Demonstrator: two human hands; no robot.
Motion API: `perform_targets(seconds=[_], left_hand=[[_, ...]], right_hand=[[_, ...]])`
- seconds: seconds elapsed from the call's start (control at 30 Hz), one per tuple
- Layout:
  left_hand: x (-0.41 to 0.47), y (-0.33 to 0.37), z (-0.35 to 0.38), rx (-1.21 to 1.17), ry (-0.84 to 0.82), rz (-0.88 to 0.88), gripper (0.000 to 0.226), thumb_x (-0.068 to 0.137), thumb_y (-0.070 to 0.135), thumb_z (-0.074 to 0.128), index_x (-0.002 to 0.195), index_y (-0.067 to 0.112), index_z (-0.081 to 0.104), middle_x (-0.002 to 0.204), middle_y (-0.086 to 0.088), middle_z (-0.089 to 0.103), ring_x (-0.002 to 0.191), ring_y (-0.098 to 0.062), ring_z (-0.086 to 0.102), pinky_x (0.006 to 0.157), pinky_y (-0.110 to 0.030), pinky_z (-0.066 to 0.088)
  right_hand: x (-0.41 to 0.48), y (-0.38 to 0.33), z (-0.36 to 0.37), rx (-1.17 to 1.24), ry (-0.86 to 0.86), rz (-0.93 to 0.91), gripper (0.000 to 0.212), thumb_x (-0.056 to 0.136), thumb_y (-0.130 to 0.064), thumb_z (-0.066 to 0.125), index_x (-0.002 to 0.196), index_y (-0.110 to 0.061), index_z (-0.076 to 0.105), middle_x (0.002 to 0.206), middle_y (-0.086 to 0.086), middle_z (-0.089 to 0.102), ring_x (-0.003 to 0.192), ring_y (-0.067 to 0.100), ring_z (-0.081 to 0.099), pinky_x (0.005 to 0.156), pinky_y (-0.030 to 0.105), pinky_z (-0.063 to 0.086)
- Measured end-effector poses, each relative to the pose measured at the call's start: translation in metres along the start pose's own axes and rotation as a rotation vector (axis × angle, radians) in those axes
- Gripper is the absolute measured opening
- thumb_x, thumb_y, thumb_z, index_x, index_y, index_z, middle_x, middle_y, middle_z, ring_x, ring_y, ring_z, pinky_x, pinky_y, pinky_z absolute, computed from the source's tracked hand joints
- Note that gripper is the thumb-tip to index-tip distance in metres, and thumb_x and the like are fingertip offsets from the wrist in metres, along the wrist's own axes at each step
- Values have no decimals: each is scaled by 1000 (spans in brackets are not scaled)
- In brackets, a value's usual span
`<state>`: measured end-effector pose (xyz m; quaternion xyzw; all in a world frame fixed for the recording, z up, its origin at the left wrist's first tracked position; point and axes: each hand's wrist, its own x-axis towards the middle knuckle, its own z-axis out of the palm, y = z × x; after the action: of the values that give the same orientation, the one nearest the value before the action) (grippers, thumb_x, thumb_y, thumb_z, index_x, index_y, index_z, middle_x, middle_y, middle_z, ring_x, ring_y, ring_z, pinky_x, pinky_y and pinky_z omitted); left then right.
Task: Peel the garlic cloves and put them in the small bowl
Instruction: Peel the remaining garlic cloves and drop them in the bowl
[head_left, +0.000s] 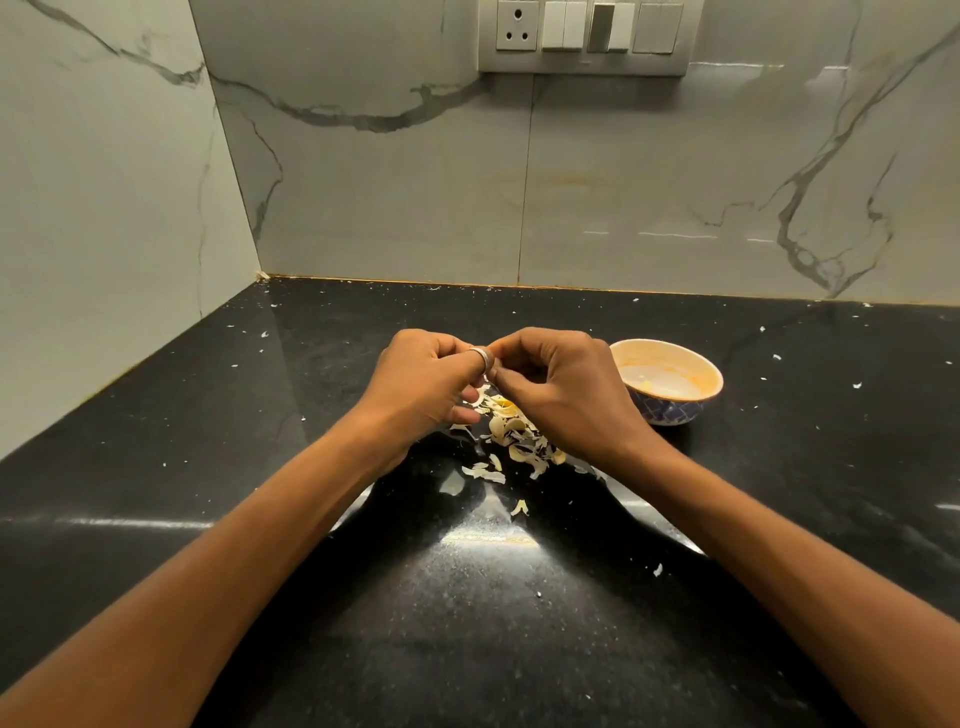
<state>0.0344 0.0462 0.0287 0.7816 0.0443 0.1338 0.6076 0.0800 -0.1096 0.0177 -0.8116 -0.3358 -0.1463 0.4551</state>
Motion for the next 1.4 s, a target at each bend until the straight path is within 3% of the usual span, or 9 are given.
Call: perform_targets(seconds=[0.17, 0.3, 0.43, 0.6, 0.8, 0.87, 1.0, 1.2, 1.4], left_hand=[[1, 0, 2, -51, 0, -24, 19, 96, 12, 61, 81, 4, 69, 73, -8, 60, 59, -6, 57, 56, -27, 57], [2, -1, 1, -78, 10, -51, 20, 96, 16, 62, 82, 4, 70, 74, -8, 61, 58, -8, 58, 62, -30, 60], [2, -2, -1, -82, 36, -78, 25, 96, 20, 63, 77, 5, 68, 75, -11, 62, 56, -10, 58, 66, -34, 62], [2, 0, -3, -94, 51, -91, 25, 97, 22, 60, 79, 6, 68, 69, -4, 60, 55, -9, 56, 58, -29, 59], [2, -2, -3, 56, 116, 4, 21, 97, 25, 63, 89, 9, 72, 76, -5, 68, 62, -9, 62, 56, -27, 56], [-1, 0, -2, 69, 83, 48, 11, 97, 20, 64, 95, 14, 73, 86, -6, 72, 68, -9, 65, 56, -26, 56], [-5, 5, 1, -13, -32, 59, 12, 97, 22, 65, 99, 14, 74, 95, -8, 75, 74, -10, 66, 58, -27, 59], [-7, 5, 1, -59, -29, 33, 8, 96, 11, 65, 97, 10, 73, 90, -11, 73, 70, -5, 67, 54, -25, 58], [-6, 3, 5, -30, -35, 29, 13, 99, 17, 61, 101, 8, 70, 88, -7, 67, 75, -9, 65, 60, -33, 62]], right_hand=[[2, 2, -1, 186, -51, 146, 13, 91, -13, 73, 102, -16, 76, 86, -1, 77, 85, 12, 75, 84, 41, 62], [2, -2, -4, 438, -76, 249, 17, 90, -2, 71, 107, -3, 73, 93, 12, 77, 90, 21, 76, 88, 37, 61], [4, -4, -10, 650, -35, 342, 21, 89, 7, 68, 109, 3, 69, 99, 19, 76, 89, 22, 74, 81, 28, 59], [8, -5, -21, 811, 20, 413, 23, 90, 10, 63, 112, 7, 66, 105, 21, 74, 93, 24, 73, 89, 32, 60], [8, -8, -22, 807, -2, 450, 23, 89, 6, 66, 111, 4, 68, 108, 25, 73, 95, 28, 73, 91, 36, 60], [7, -8, -23, 748, -9, 435, 22, 88, 2, 68, 110, 1, 69, 107, 25, 72, 93, 26, 72, 89, 35, 60], [6, -8, -22, 651, -8, 395, 24, 87, -1, 73, 110, 0, 71, 103, 22, 74, 90, 22, 72, 85, 30, 60], [5, -10, -20, 597, -16, 382, 19, 85, 1, 73, 104, -1, 73, 98, 19, 75, 87, 18, 73, 78, 22, 59], [5, -10, -20, 597, -18, 415, 17, 85, 1, 74, 102, -1, 74, 93, 15, 76, 80, 14, 73, 73, 21, 59]])
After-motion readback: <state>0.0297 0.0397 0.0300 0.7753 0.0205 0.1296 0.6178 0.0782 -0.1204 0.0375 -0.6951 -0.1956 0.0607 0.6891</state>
